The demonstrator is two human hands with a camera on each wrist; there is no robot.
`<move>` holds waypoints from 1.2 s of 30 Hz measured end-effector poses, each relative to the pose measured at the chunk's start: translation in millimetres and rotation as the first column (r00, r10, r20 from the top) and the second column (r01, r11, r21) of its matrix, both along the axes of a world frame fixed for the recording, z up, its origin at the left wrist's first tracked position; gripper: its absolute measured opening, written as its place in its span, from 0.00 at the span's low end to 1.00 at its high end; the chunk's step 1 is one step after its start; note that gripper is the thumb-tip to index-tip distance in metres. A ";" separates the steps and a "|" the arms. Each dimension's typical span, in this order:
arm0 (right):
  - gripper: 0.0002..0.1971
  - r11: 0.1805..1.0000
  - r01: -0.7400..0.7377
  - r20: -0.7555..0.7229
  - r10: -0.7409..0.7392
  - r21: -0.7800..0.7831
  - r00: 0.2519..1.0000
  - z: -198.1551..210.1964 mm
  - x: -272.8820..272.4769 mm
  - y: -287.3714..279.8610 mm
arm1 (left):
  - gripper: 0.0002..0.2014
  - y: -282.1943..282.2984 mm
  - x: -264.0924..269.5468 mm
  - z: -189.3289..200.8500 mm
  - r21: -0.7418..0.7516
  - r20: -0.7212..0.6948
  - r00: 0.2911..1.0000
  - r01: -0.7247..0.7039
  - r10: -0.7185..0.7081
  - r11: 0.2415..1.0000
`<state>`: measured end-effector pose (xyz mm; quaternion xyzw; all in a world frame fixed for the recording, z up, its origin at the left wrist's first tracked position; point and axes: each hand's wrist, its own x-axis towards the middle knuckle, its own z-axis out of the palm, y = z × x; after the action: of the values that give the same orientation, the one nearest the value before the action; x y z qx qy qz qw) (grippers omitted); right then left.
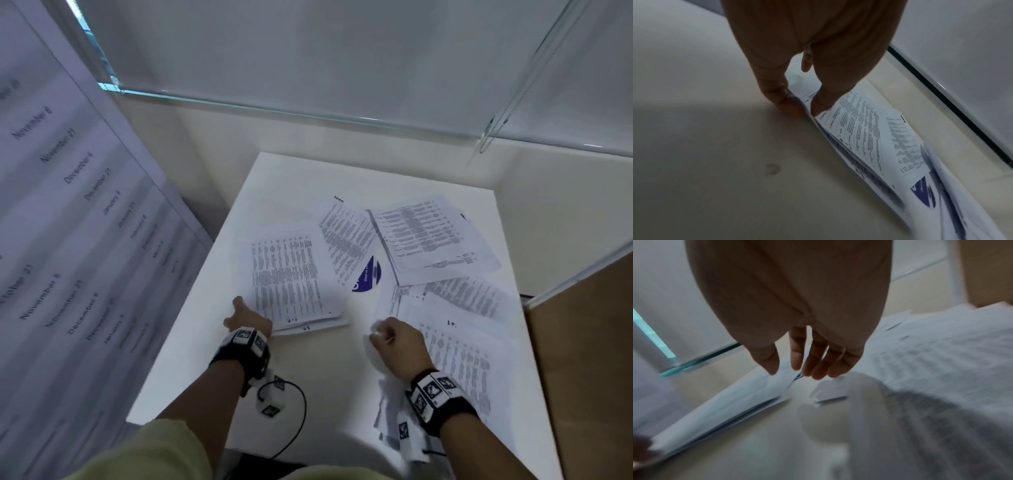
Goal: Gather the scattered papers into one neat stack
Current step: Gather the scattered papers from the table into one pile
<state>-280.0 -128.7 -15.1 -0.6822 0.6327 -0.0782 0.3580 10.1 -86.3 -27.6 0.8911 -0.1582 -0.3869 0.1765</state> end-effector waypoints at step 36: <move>0.12 0.834 0.004 0.471 -0.316 0.552 0.823 1.1 -5.0 42.4 | 0.12 68.7 -13.9 22.2 -0.468 -0.356 0.896 0.072 -0.263 0.881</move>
<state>-285.0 -86.4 -14.0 -0.4480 0.5581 -0.1228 0.6876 -3.8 -17.7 -5.4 0.7084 -0.2798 -0.5327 0.3690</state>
